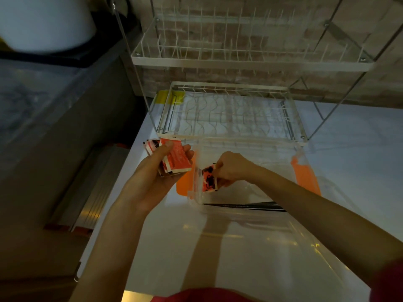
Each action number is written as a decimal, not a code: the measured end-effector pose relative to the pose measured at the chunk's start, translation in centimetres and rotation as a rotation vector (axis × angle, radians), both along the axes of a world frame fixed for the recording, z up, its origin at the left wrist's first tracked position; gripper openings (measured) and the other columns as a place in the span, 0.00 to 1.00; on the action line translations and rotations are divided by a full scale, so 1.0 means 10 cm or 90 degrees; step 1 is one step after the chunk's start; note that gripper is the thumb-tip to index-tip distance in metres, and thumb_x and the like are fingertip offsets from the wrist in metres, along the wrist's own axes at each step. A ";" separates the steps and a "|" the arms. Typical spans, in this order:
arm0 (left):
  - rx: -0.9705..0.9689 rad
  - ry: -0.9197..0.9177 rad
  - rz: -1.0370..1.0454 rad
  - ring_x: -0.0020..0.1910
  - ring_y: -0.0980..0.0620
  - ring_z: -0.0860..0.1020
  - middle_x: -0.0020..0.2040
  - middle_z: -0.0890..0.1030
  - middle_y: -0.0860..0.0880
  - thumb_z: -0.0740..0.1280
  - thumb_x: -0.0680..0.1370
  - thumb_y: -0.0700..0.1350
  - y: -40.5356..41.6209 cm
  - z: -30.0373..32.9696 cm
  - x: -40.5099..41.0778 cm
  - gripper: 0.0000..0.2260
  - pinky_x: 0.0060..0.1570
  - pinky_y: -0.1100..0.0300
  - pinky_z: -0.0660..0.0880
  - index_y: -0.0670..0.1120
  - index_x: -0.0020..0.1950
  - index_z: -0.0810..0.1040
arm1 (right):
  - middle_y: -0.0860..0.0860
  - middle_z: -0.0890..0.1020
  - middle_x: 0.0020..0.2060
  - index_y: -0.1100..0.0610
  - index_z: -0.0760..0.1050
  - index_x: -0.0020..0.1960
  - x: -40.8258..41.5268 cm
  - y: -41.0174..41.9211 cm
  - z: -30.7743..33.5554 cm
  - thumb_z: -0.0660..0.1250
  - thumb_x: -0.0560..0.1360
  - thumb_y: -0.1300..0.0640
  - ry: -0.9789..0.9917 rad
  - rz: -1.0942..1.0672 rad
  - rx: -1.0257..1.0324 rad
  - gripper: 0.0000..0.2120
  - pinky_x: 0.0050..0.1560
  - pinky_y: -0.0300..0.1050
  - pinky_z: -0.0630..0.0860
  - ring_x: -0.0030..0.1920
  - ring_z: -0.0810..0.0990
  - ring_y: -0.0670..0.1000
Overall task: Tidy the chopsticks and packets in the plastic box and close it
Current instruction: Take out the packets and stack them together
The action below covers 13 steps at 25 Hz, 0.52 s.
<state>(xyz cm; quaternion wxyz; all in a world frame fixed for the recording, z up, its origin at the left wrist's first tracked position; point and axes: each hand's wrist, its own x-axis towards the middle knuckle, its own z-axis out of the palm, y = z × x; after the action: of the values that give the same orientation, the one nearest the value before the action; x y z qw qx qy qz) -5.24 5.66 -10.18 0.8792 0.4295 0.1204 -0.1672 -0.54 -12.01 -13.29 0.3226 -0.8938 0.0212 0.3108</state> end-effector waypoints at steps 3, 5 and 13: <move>-0.018 0.006 -0.004 0.42 0.51 0.84 0.40 0.86 0.46 0.65 0.69 0.45 -0.06 0.03 0.01 0.13 0.38 0.60 0.81 0.43 0.52 0.74 | 0.57 0.83 0.39 0.56 0.74 0.34 -0.07 -0.17 0.26 0.62 0.75 0.61 -0.070 0.011 0.053 0.11 0.34 0.35 0.79 0.37 0.83 0.48; 0.000 0.005 -0.007 0.41 0.52 0.84 0.39 0.86 0.47 0.62 0.74 0.44 -0.11 0.05 0.03 0.08 0.37 0.61 0.81 0.44 0.51 0.74 | 0.50 0.81 0.34 0.52 0.72 0.33 -0.14 -0.29 0.46 0.61 0.75 0.59 -0.141 -0.024 0.107 0.12 0.27 0.28 0.75 0.29 0.80 0.39; 0.017 -0.063 -0.149 0.49 0.52 0.83 0.47 0.85 0.47 0.63 0.69 0.51 -0.44 0.09 0.00 0.13 0.43 0.62 0.80 0.48 0.49 0.81 | 0.46 0.80 0.32 0.55 0.76 0.39 -0.38 -0.33 0.77 0.60 0.76 0.60 -0.171 -0.075 0.348 0.10 0.29 0.30 0.76 0.28 0.79 0.38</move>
<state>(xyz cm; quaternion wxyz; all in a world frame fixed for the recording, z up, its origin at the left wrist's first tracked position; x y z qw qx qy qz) -5.27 1.30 -9.28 0.8528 0.4599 0.0277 -0.2458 -4.39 -15.34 -5.57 0.5688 -0.8040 -0.0540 0.1647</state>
